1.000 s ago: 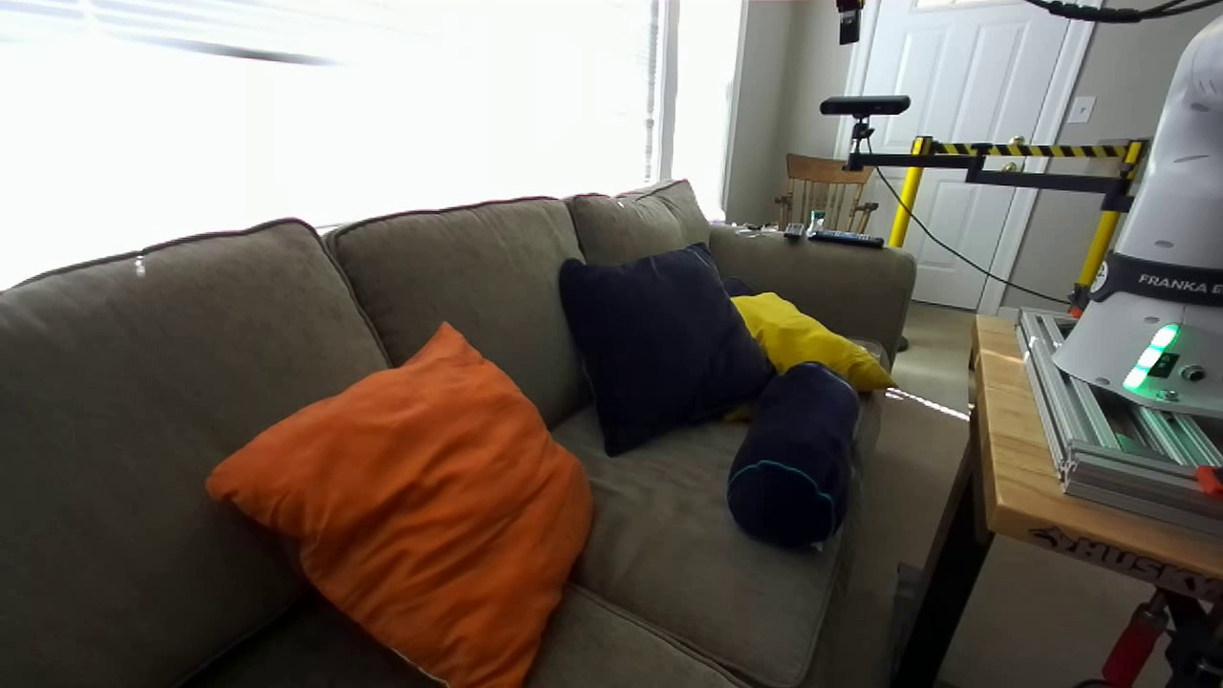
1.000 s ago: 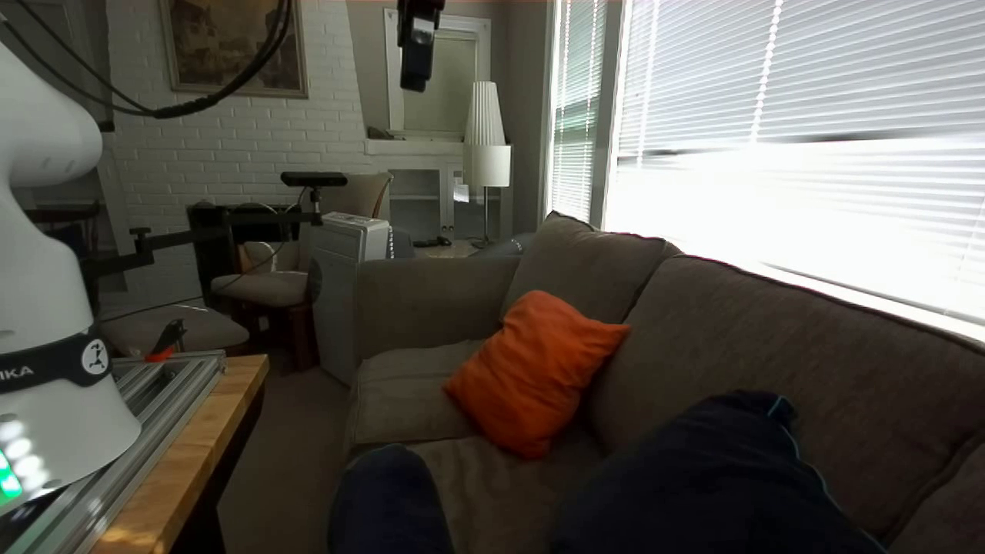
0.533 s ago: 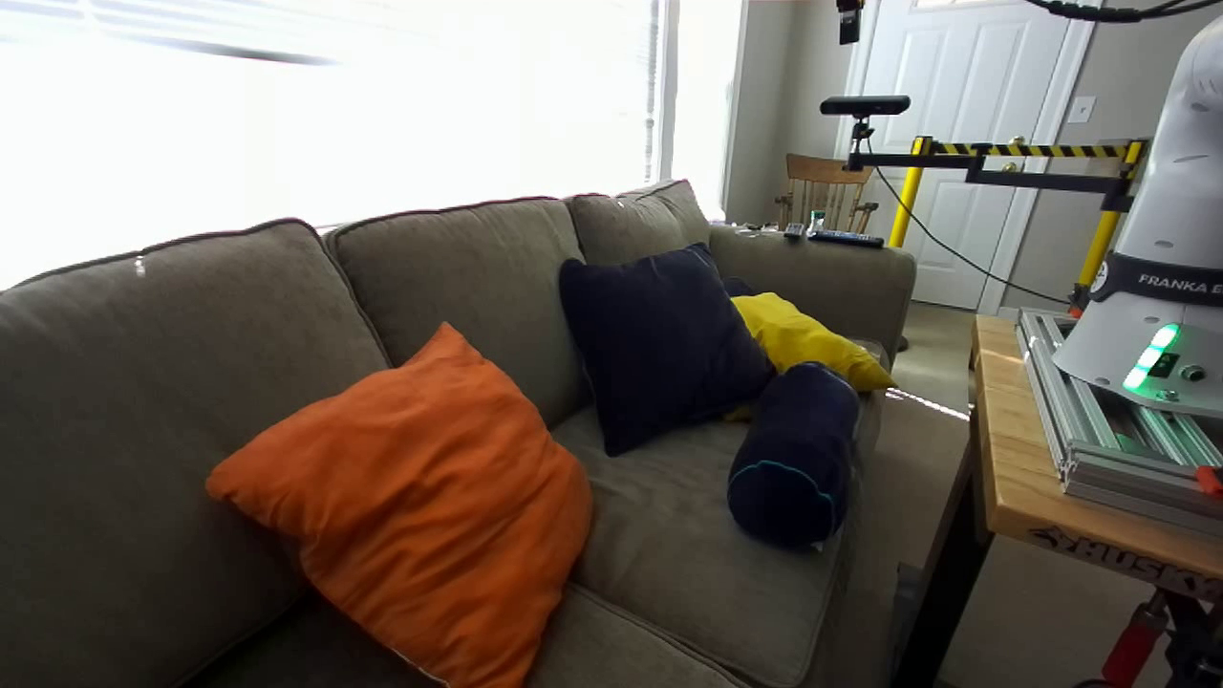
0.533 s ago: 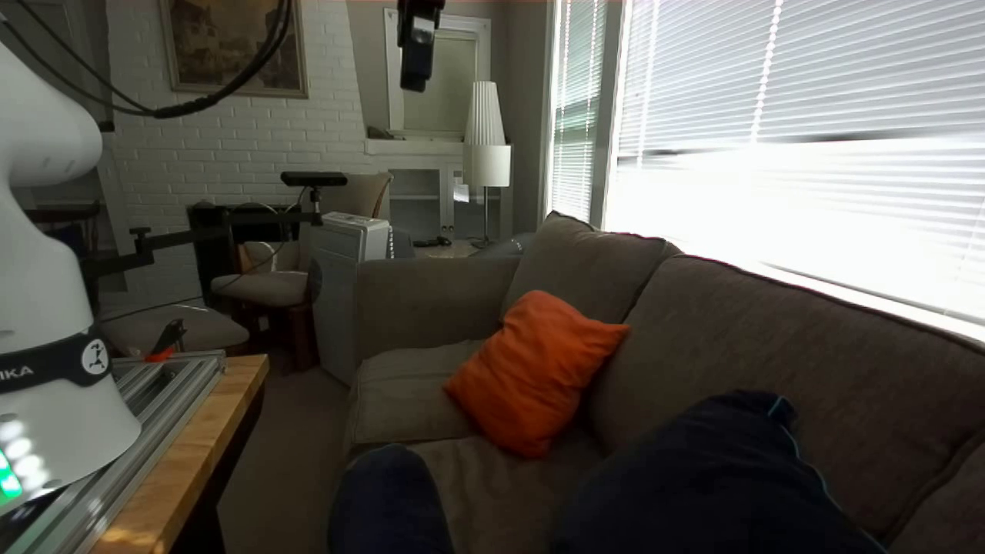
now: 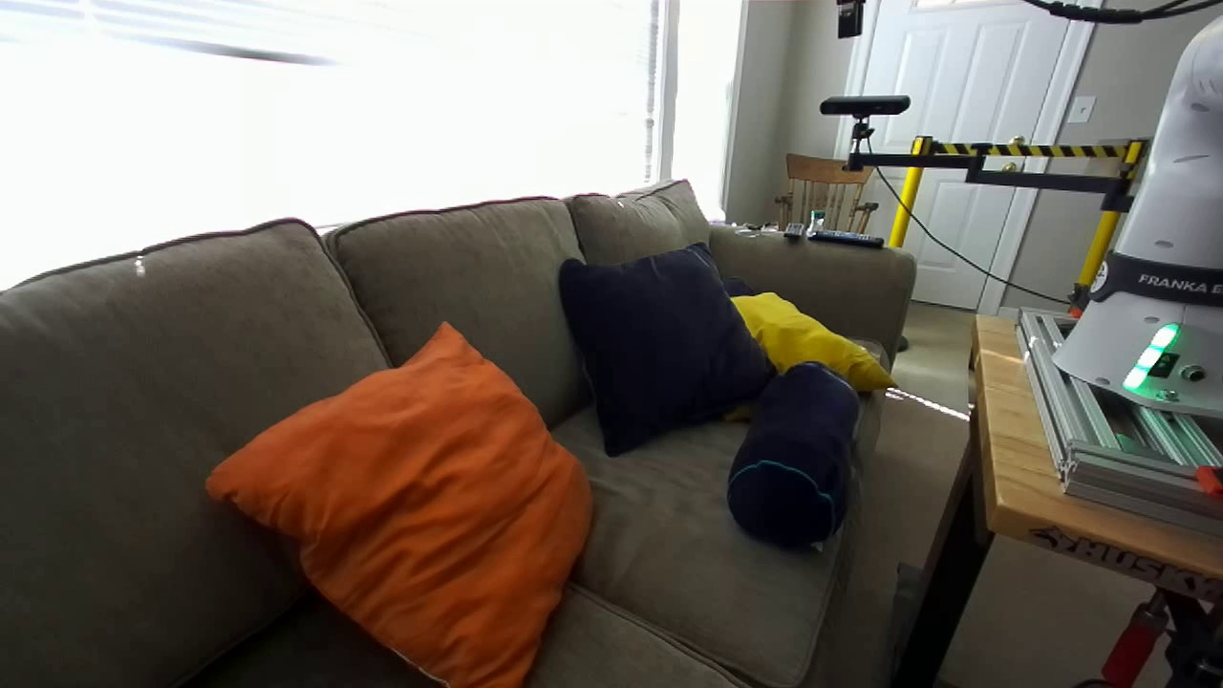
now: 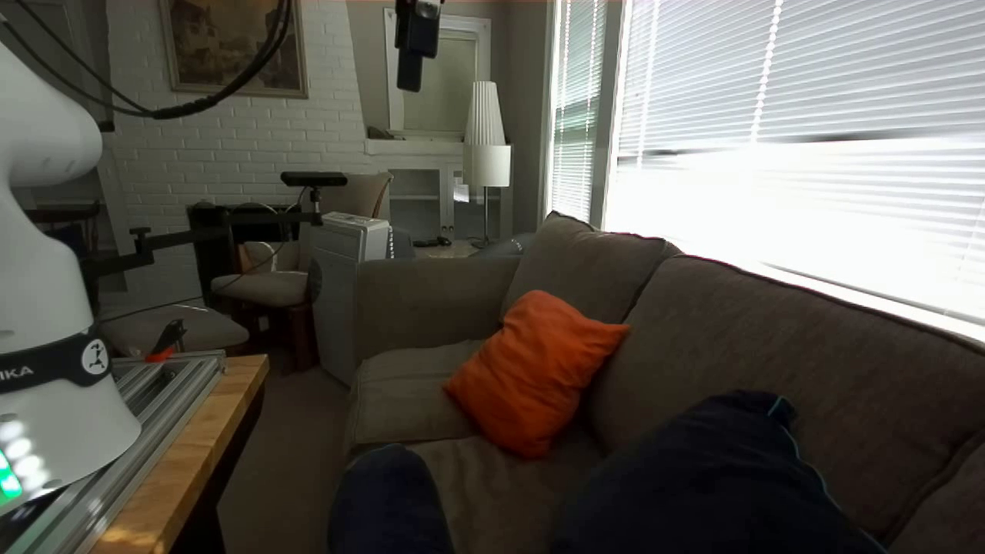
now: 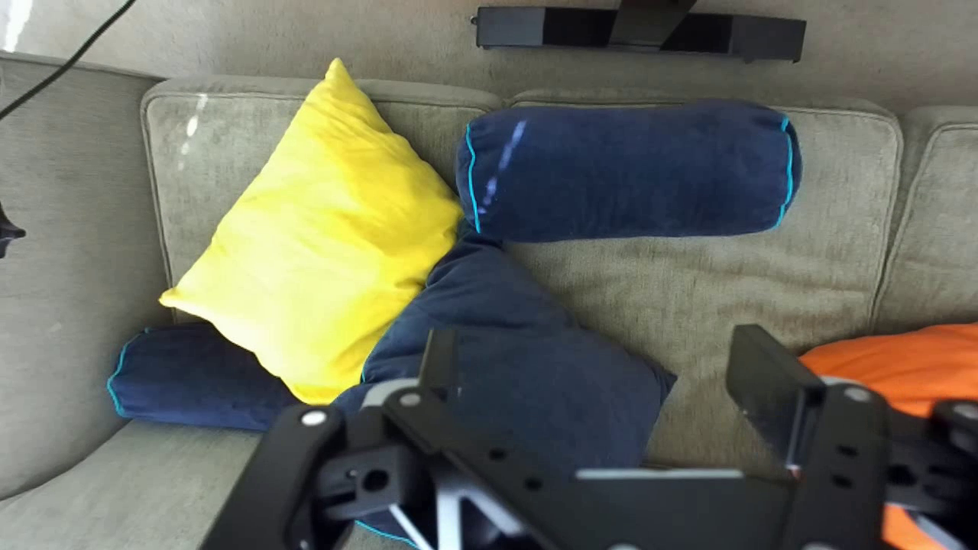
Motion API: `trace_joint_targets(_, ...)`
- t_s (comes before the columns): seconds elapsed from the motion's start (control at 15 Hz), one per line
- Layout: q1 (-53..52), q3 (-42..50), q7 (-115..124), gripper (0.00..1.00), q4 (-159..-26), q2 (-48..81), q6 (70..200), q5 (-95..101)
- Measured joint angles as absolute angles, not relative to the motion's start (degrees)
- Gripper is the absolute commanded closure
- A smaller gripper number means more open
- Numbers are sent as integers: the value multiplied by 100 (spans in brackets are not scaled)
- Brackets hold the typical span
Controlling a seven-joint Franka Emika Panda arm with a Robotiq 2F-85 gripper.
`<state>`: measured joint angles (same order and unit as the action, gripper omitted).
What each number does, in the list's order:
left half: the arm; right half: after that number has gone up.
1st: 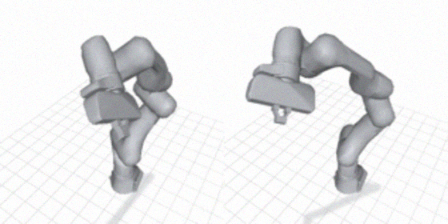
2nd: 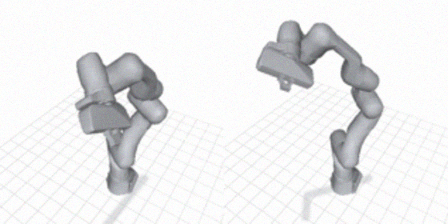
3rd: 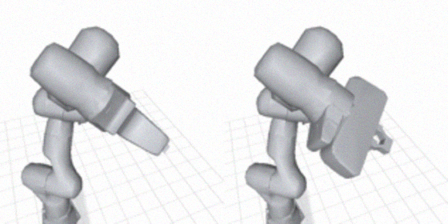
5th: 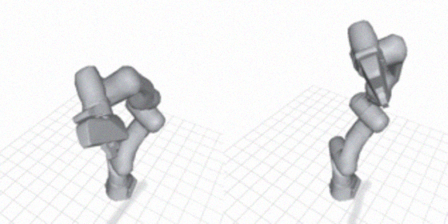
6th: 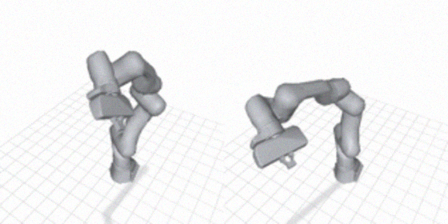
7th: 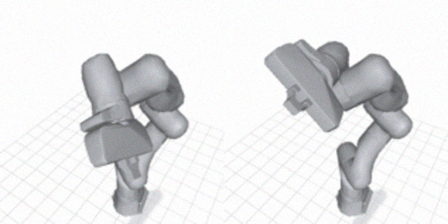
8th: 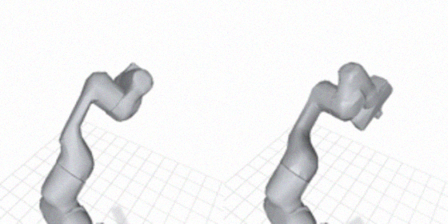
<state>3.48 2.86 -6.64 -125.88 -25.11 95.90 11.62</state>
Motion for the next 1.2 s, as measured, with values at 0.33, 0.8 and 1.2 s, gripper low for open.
trace_joint_targets(0.33, 348, 285, -646, 0, -12587, -2526, 9584, 1162)
trace_joint_targets(0.8, 512, 611, -636, 0, -12577, -2059, 9722, 1162)
trace_joint_targets(1.2, 819, 1116, -765, 0, -12553, -1064, 11330, 1162)
